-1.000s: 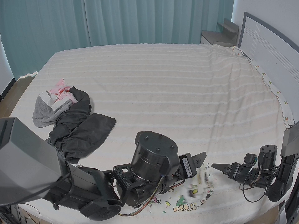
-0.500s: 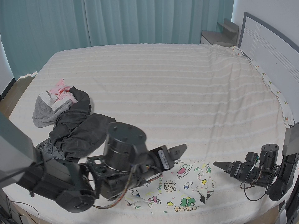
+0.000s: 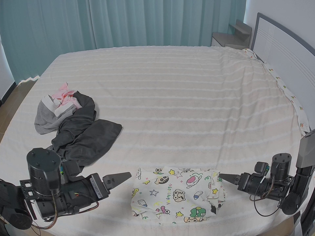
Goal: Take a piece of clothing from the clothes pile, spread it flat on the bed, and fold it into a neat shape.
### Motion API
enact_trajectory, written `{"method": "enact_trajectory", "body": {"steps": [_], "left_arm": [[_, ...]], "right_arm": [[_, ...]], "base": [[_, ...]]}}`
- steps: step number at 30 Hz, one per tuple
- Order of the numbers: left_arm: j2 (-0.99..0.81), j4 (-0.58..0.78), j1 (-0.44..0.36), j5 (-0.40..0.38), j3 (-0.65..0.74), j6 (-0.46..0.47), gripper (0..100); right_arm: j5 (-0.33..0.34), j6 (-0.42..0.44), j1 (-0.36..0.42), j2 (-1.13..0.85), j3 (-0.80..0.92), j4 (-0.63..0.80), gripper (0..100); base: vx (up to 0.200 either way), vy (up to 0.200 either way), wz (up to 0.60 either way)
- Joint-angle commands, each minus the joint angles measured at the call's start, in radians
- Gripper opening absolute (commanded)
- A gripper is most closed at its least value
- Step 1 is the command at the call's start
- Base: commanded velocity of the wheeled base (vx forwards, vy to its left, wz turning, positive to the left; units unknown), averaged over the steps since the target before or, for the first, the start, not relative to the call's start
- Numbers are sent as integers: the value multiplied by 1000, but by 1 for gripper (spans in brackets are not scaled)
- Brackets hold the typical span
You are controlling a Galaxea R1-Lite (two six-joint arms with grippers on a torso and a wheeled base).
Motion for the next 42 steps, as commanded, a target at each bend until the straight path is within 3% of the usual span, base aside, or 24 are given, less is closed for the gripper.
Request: {"method": "enact_trajectory", "body": {"steps": [1, 7, 14, 19, 24, 34, 42], "left_arm": [[-106, -3, 25, -11, 70, -70, 100], [-108, -3, 25, -20, 90, -91, 100], [-126, -4, 25, -20, 103, -91, 100], [-138, -4, 25, -20, 105, -89, 100], [-138, -4, 25, -20, 106, -89, 100], [-137, -3, 25, -20, 106, -89, 100], [-132, -3, 25, -22, 106, -89, 100]], "right_arm": [[-42, -9, 71, 9, -9, -13, 100], [-60, -27, 123, 24, -12, -13, 100], [-62, -32, 149, 62, -68, -12, 100], [-62, -55, 138, 53, -169, -1, 100], [-62, -58, 138, 108, -279, 156, 100], [-60, -69, 142, 205, -413, 220, 100], [-60, -70, 128, 213, -427, 232, 100]], "base": [[-200, 0, 0], [-200, 0, 0], [0, 0, 0], [0, 0, 0], [0, 0, 0], [0, 0, 0], [0, 0, 0]]}}
